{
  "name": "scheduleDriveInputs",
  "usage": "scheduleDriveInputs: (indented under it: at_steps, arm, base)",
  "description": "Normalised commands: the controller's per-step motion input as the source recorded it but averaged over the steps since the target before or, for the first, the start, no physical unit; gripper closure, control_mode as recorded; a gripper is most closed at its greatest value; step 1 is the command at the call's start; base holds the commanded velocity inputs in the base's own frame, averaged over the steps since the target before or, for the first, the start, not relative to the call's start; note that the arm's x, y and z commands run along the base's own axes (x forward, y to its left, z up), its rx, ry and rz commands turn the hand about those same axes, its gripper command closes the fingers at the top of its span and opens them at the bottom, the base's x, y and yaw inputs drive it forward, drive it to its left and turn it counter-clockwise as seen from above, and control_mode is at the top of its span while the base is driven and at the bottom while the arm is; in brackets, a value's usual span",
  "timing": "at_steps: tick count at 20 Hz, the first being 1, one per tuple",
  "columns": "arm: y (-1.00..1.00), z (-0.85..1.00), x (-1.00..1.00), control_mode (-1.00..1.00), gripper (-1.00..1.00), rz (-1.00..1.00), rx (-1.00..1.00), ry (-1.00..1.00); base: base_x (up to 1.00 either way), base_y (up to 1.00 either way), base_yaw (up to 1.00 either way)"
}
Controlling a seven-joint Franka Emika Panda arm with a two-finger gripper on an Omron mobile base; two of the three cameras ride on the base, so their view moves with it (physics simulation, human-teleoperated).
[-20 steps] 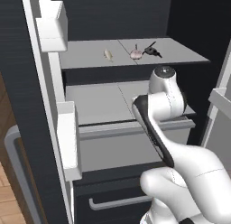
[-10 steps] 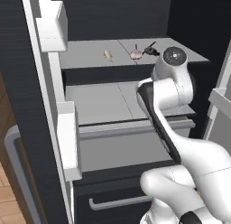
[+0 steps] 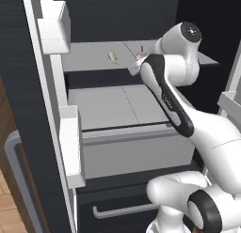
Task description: Place one garlic and one fish in each tupperware on the nearby counter, to pack two identical lunches.
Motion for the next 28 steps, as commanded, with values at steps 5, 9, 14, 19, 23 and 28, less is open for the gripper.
scheduleDriveInputs:
  at_steps: [5, 9, 14, 19, 23, 28]
  arm:
    - [0.36, -0.03, 0.84, -1.00, -1.00, -0.05, 0.02, -0.09]
    - [0.53, 0.00, 0.67, -1.00, -1.00, -0.31, 0.04, -0.03]
    - [0.15, 0.17, 0.35, -1.00, -1.00, -0.06, 0.14, -0.02]
    - [-0.06, 0.03, 0.09, -1.00, -1.00, 0.00, 0.13, 0.02]
    - [-0.04, 0.00, 0.25, -1.00, -1.00, 0.03, 0.15, 0.05]
    - [0.32, -0.04, 0.82, -1.00, -1.00, 0.03, 0.05, 0.12]
  base:
    - [0.00, 0.00, 0.00]
    - [0.00, 0.00, 0.00]
    - [0.00, 0.00, 0.00]
    - [0.00, 0.00, 0.00]
    - [0.00, 0.00, 0.00]
    - [0.00, 0.00, 0.00]
